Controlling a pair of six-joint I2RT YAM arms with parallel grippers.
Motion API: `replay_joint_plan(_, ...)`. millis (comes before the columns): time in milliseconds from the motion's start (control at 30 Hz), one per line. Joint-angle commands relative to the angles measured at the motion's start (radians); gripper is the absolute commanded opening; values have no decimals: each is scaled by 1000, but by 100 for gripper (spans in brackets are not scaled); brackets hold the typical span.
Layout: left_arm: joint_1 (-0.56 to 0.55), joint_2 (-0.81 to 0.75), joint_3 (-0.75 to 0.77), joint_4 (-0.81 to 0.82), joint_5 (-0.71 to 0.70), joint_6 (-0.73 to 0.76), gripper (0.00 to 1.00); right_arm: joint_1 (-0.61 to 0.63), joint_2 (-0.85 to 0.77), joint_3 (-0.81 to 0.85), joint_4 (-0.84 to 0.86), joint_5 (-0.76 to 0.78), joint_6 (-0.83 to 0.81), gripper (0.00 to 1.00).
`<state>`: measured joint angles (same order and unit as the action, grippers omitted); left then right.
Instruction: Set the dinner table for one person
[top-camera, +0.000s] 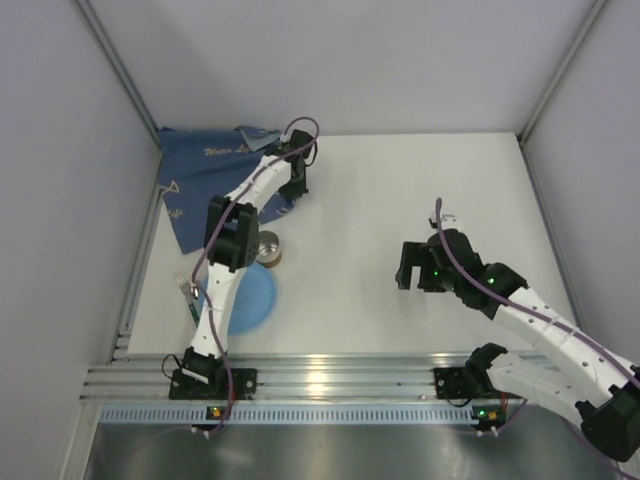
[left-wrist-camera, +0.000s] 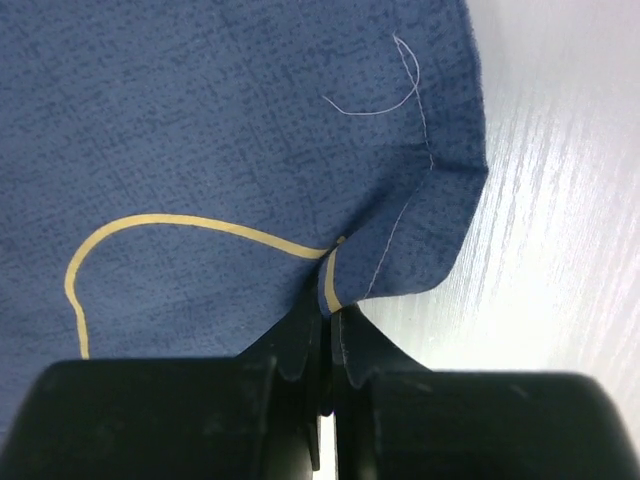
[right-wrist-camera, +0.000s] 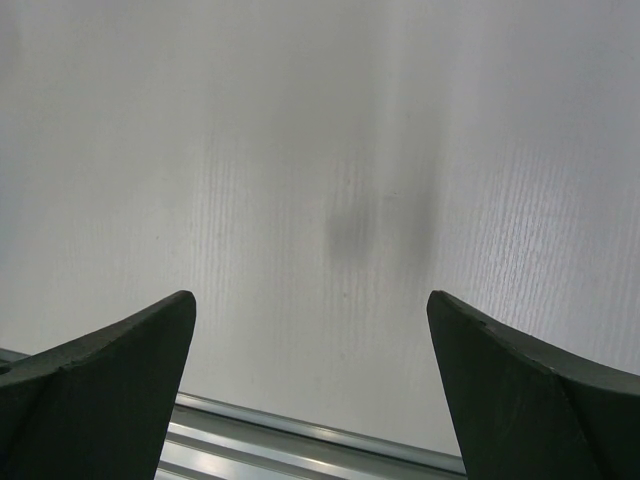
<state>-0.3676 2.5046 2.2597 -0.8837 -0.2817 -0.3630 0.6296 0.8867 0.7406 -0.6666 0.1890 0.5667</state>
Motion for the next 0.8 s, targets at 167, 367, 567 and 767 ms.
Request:
replay_joint_plan(167, -62, -171, -66, 143, 310, -103, 0, -13, 58, 68, 18, -8, -11, 100)
replay_joint_plan(367, -126, -66, 125, 209, 504, -246, 0, -13, 58, 69, 19, -8, 2, 100)
replay_joint_plan(567, -218, -7, 126, 445, 692, -488, 5, -13, 47, 48, 22, -3, 38, 100)
replay_joint_plan(767, -295, -13, 158, 592, 720, -630, 99, -11, 96, 52, 50, -19, 65, 100)
